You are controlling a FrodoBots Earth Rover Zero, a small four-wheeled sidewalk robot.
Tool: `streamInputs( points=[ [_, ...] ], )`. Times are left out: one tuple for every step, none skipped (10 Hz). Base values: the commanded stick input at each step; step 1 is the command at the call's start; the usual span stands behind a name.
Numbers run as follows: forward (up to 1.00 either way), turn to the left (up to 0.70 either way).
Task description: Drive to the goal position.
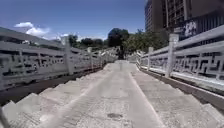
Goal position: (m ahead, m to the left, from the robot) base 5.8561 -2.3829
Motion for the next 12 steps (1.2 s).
streamInputs(
  points=[
    [0.45,0.0],
    [0.45,0.0],
    [0.45,0.0],
    [0.45,0.0],
    [0.45,0.0],
    [0.45,0.0],
    [0.45,0.0],
    [0.45,0.0],
    [0.45,0.0],
    [0.45,0.0],
    [0.45,0.0],
    [0.45,0.0]
  ],
)
